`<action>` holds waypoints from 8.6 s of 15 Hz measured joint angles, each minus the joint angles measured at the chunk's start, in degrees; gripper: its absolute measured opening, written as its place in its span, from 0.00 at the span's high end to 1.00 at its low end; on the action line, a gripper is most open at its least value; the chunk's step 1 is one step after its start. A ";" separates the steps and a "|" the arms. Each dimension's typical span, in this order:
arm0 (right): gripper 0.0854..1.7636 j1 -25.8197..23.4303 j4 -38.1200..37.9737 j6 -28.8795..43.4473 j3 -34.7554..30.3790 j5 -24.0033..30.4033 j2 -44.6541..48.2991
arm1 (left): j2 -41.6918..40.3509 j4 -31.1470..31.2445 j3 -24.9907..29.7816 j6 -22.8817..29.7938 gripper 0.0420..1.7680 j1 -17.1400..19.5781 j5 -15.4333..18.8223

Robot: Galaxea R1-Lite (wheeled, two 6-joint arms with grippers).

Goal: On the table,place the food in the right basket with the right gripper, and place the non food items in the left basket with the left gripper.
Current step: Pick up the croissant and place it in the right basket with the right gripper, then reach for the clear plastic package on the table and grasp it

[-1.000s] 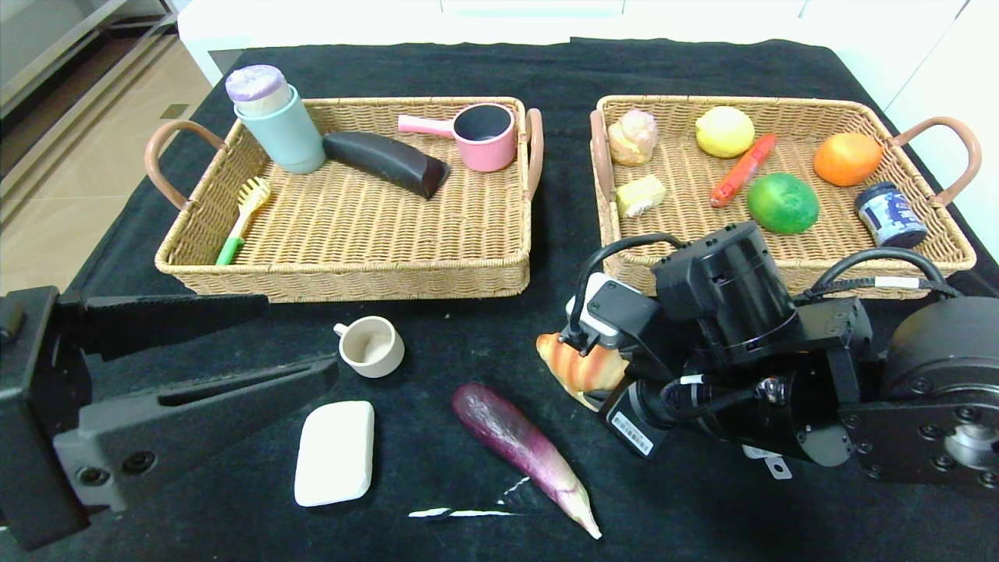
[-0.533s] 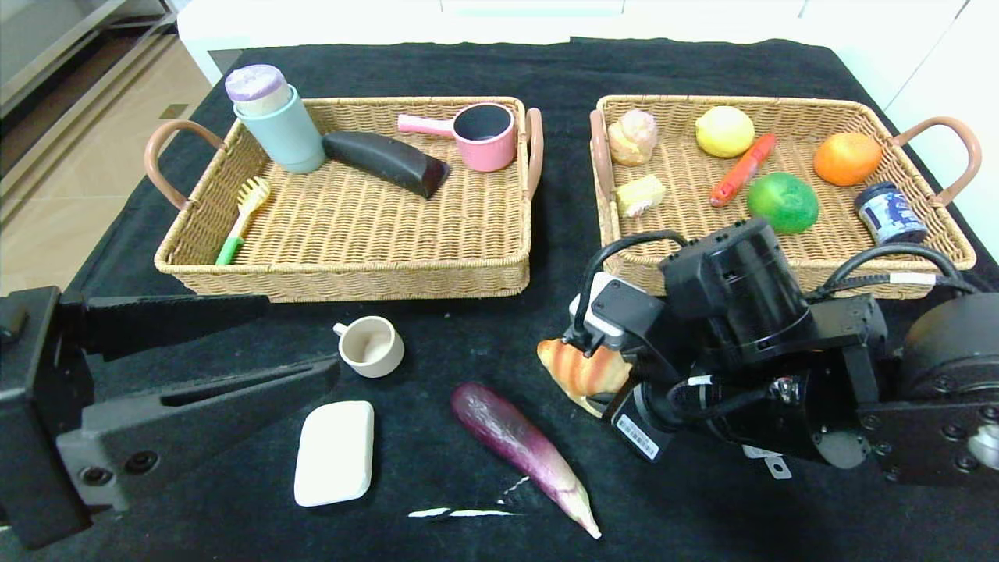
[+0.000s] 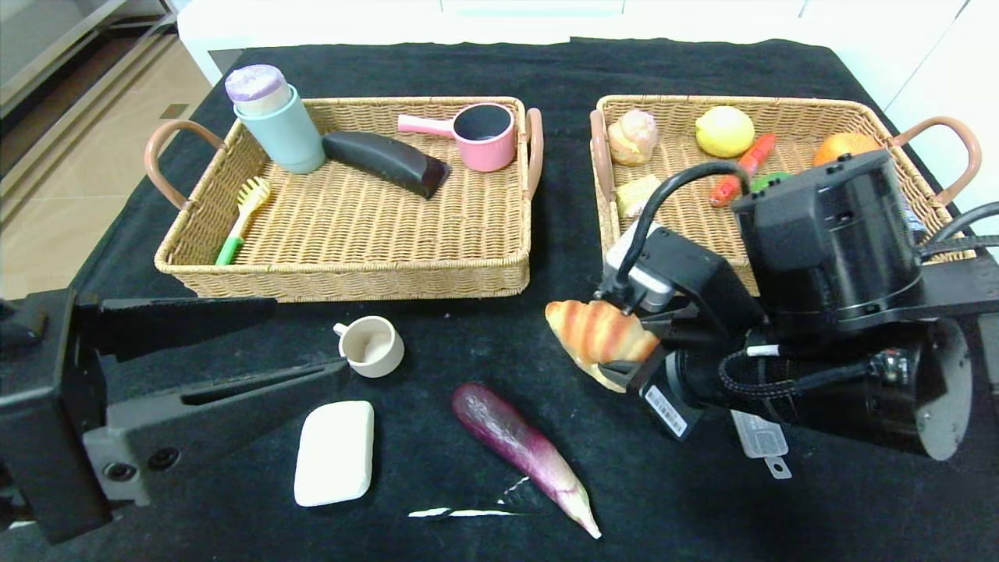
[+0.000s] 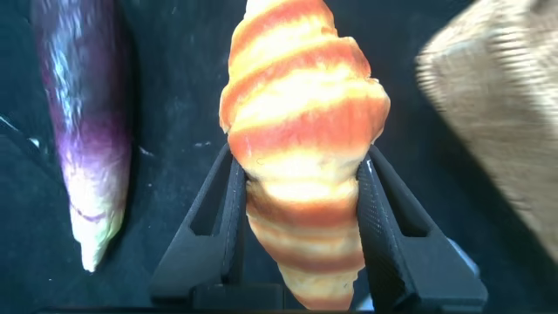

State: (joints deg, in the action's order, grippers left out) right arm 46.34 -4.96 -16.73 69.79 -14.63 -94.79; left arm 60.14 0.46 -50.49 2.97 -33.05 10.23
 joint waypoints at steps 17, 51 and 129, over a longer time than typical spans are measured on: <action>0.56 -16.82 23.45 -0.30 12.20 -8.98 -5.69 | 0.77 0.00 0.17 -0.02 0.03 -0.05 -0.06; 0.08 -19.82 31.77 -0.50 14.56 -12.26 -13.20 | 1.30 -0.20 0.50 -0.28 0.03 -0.09 -0.17; 0.65 -1.41 -22.65 36.62 12.42 -3.78 -1.82 | 1.27 -0.46 1.66 -1.16 0.03 -1.76 -0.45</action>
State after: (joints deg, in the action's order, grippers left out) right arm 44.92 -27.61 19.90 82.21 -18.41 -96.61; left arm 61.40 0.00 -48.84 1.82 -34.80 9.78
